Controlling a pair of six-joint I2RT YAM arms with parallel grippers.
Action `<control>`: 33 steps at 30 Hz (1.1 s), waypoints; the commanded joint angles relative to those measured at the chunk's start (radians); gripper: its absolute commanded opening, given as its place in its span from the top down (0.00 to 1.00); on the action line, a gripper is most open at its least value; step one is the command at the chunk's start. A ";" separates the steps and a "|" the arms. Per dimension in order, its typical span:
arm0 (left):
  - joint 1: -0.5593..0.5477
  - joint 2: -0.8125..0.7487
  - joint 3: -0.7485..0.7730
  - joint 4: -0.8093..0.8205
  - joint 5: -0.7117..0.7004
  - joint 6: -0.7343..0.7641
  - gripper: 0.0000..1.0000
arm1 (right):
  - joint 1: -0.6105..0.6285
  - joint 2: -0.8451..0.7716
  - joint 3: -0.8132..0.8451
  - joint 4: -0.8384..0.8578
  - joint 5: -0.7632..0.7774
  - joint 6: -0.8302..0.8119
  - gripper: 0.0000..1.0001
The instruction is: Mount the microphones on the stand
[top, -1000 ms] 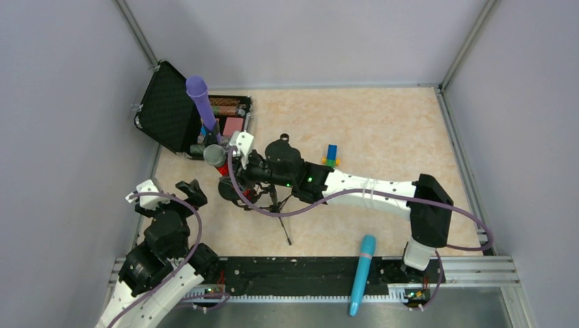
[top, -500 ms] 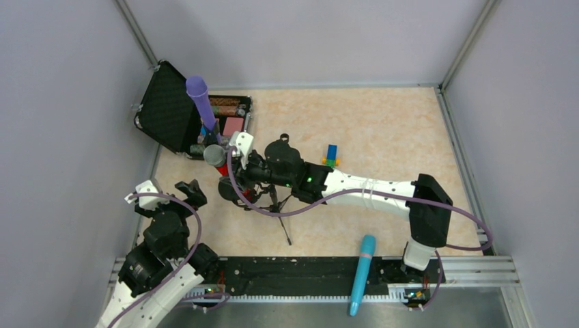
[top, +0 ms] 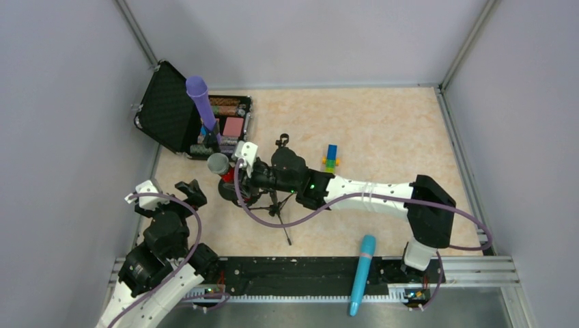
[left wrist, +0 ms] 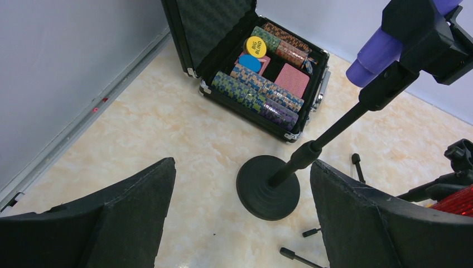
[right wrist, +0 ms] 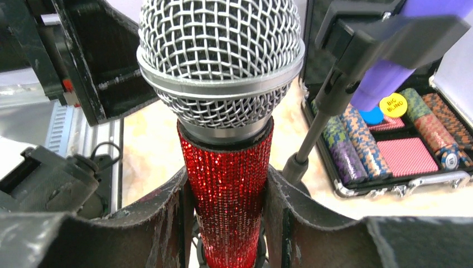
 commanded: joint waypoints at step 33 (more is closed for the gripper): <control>0.004 -0.013 -0.004 0.043 -0.019 0.006 0.06 | 0.009 -0.040 -0.037 -0.094 0.048 0.023 0.20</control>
